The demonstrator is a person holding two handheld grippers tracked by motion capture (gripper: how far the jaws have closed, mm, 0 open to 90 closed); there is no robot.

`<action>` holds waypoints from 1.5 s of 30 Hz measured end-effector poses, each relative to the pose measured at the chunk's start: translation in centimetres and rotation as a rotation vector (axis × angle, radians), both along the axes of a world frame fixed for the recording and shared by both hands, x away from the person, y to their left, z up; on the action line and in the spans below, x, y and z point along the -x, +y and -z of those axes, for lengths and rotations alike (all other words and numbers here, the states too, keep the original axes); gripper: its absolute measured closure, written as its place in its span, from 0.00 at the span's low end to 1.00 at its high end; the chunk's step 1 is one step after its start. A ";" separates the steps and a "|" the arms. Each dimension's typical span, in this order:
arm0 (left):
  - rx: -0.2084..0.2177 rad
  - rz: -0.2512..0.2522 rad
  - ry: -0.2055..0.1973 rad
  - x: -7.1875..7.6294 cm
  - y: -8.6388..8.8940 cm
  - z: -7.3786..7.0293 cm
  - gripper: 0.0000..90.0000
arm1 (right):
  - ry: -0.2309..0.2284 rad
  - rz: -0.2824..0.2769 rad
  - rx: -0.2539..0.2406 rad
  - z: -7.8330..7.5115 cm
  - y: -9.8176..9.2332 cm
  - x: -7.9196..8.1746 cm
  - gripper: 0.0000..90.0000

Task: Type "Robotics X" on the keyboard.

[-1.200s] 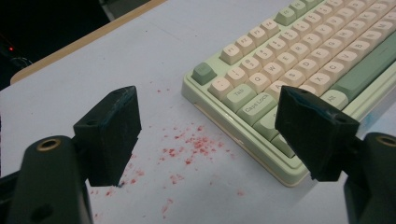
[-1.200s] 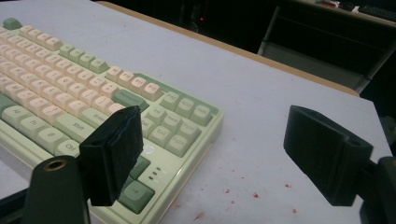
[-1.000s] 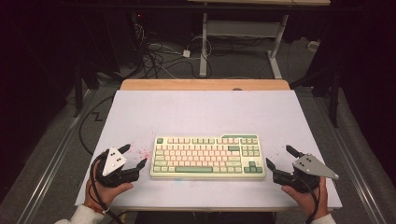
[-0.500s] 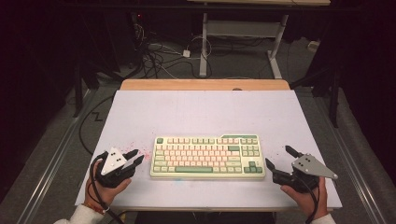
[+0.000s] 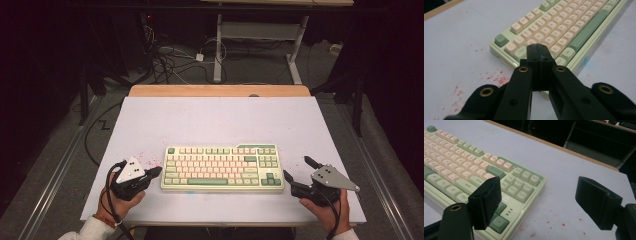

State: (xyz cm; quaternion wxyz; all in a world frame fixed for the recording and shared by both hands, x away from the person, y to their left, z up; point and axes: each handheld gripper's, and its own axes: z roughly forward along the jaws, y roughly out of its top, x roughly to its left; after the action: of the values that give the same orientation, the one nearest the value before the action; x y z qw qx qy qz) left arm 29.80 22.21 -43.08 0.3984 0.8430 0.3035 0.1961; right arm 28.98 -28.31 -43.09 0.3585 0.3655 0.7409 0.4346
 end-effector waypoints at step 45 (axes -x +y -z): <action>-0.120 0.047 0.114 -3.4 -2.8 2.6 0.98 | 0.021 -0.028 0.029 0.3 0.9 -0.3 0.23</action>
State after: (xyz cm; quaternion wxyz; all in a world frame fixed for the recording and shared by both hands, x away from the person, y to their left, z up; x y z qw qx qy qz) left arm 33.17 19.42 -45.73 0.3339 0.8820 0.2936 0.1562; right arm 29.29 -27.41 -43.42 0.3498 0.3543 0.7560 0.4250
